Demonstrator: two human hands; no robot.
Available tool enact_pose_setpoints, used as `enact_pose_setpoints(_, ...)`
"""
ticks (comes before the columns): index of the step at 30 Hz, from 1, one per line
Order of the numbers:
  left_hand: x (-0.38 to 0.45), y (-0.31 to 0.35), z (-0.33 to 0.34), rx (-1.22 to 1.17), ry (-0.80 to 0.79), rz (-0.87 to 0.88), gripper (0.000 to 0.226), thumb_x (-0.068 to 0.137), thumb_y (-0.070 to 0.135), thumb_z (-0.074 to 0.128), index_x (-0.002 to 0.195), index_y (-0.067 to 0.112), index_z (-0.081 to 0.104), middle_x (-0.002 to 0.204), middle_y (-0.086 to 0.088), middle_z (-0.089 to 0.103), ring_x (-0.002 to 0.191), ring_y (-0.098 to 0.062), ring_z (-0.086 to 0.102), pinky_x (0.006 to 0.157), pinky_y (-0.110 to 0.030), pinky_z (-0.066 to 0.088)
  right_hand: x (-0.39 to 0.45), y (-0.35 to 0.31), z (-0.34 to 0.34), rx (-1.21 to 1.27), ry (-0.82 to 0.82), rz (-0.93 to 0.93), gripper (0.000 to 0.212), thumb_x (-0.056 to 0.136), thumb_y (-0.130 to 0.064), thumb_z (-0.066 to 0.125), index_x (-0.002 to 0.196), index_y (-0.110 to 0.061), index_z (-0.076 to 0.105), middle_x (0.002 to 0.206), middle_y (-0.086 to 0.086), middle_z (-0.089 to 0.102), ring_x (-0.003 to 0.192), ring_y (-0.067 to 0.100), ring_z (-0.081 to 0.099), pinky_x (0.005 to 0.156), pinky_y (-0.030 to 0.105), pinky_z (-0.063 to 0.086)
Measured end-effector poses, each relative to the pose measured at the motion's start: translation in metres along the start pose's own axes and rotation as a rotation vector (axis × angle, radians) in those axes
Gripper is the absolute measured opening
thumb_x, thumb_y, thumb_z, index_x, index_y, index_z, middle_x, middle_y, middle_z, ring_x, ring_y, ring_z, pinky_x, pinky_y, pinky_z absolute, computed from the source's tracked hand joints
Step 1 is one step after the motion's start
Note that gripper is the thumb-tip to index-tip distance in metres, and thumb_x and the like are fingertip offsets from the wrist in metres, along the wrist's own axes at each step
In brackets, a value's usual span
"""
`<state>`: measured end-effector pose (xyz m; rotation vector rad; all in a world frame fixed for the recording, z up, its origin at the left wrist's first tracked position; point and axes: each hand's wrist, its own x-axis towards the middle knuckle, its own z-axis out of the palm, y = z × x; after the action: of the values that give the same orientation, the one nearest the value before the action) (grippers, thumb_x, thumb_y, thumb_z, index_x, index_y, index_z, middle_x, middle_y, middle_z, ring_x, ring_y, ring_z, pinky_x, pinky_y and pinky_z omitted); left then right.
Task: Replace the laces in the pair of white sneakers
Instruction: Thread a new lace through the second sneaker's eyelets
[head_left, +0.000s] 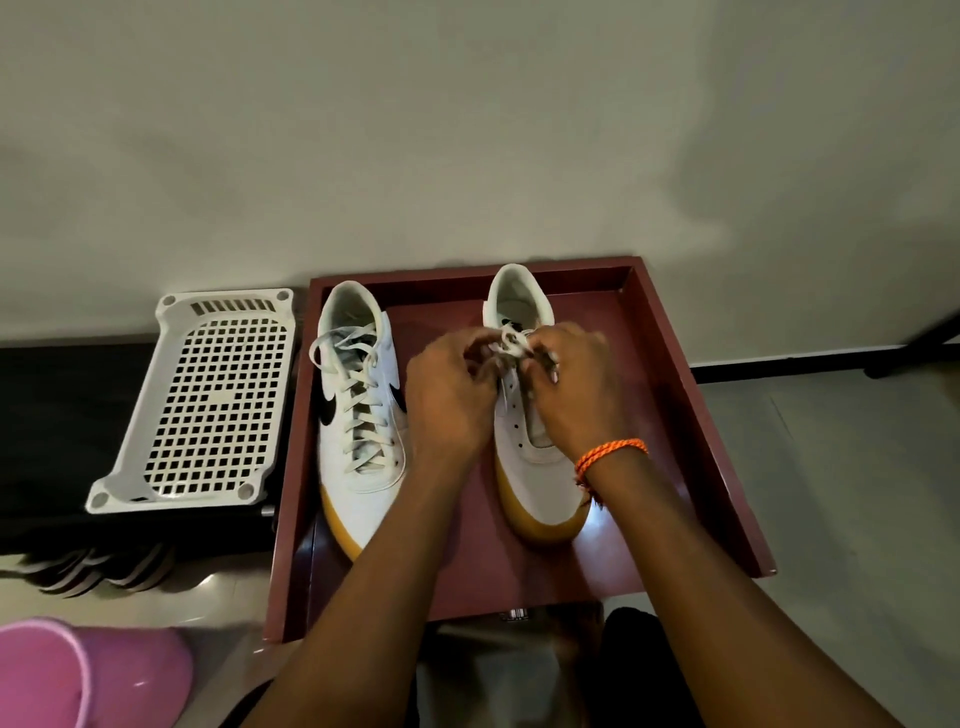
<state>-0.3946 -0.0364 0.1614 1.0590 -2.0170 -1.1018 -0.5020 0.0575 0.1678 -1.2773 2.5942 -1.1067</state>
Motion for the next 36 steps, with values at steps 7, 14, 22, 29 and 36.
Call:
enact_pose_setpoints(7,0.002,0.002,-0.016,-0.131,0.092,-0.051,0.008,0.093,0.02,0.08,0.1,0.021,0.084,0.091,0.011,0.079,0.082,-0.003,0.074,0.078,-0.022,0.059,0.015,0.009,-0.043,0.615,0.167,0.156,0.005,0.096,-0.013,0.074,0.093,-0.014,0.079,0.084,0.002,0.078,0.076,0.022,0.074,0.073,0.041,0.062)
enact_pose_setpoints(14,0.0,0.011,-0.021,-0.368,0.074,-0.093,0.021,0.105,0.016,0.065,0.095,-0.002,0.07,0.09,-0.014,0.069,0.071,-0.009,0.061,0.067,-0.015,0.05,0.02,0.044,-0.062,0.347,0.534,0.429,0.019,0.095,-0.029,0.066,0.079,-0.02,0.066,0.078,0.007,0.071,0.075,0.033,0.068,0.069,0.046,0.054)
enact_pose_setpoints(22,-0.012,0.027,-0.023,-0.617,-0.238,-0.038,0.017,0.104,0.005,0.064,0.096,-0.01,0.068,0.074,-0.009,0.065,0.057,-0.018,0.052,0.061,-0.03,0.055,-0.007,-0.002,-0.052,0.287,-0.133,0.022,0.044,0.095,-0.008,0.064,0.135,-0.025,0.067,0.125,-0.008,0.069,0.091,0.01,0.066,0.08,0.02,0.053)
enact_pose_setpoints(29,-0.01,0.023,-0.04,-0.305,-0.334,0.097,0.028,0.107,0.026,0.065,0.086,0.012,0.078,0.083,-0.017,0.072,0.078,-0.019,0.059,0.074,-0.03,0.045,0.002,0.005,-0.057,0.521,-0.216,0.133,0.025,0.106,-0.003,0.053,0.117,-0.005,0.075,0.069,0.009,0.069,0.048,0.002,0.054,0.054,0.015,0.042)
enact_pose_setpoints(36,-0.026,0.014,-0.081,-0.446,-0.29,-0.118,0.033,0.101,0.038,0.065,0.086,0.011,0.073,0.058,0.003,0.03,0.053,-0.013,0.022,0.051,-0.029,0.019,0.002,0.059,-0.076,-0.144,-0.026,0.556,0.041,0.09,-0.022,0.05,0.122,-0.012,0.073,0.102,0.019,0.074,0.1,0.042,0.07,0.091,0.046,0.058)
